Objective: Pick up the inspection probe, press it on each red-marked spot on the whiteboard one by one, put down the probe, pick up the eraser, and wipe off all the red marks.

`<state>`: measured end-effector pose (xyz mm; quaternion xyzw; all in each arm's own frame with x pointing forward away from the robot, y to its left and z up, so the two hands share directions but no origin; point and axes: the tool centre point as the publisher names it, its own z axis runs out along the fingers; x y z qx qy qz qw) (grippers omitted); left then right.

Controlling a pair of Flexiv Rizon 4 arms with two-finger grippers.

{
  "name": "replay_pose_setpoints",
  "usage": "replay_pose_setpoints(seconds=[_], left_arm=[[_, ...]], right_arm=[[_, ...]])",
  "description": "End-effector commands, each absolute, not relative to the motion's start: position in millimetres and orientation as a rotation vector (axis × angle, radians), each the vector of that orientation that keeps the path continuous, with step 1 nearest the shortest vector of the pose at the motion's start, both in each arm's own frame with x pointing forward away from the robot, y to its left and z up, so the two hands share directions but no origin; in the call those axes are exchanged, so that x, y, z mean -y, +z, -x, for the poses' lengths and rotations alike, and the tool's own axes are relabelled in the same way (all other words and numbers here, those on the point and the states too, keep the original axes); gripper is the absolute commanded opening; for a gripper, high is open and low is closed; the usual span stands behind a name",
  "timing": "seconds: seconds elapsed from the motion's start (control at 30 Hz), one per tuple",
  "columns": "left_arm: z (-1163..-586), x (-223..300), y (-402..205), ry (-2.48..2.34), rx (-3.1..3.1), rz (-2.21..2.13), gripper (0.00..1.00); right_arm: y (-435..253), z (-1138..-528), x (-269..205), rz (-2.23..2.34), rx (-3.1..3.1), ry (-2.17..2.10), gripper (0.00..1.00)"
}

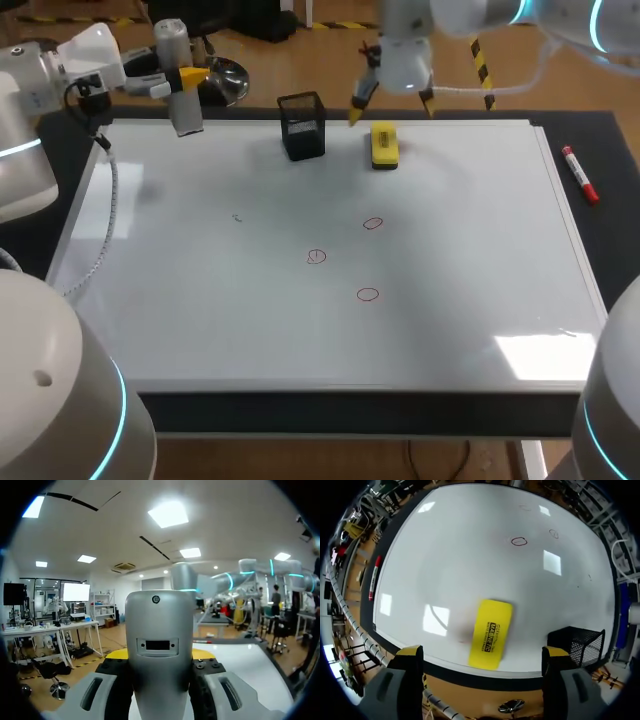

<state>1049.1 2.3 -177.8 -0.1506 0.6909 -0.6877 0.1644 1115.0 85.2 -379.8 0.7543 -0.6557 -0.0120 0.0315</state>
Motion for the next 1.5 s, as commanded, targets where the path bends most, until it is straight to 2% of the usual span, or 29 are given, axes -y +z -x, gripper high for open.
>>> replay_pose_setpoints(seconds=[0.03, 0.53, 1.5], left_arm=[[-1049, -2, -178, -1.961, -1.965, 0.427, 0.00], [-1049, -2, -178, -1.961, -1.965, 0.427, 0.00], [-1049, -2, -178, -1.961, -1.965, 0.427, 0.00]], right_arm=[[-388, -1126, -94, -2.219, 1.973, 0.056, 1.00], [-406, -1129, -95, -2.108, 2.235, -0.029, 1.00], [-425, -1117, -84, -2.088, 2.264, -0.019, 1.00]])
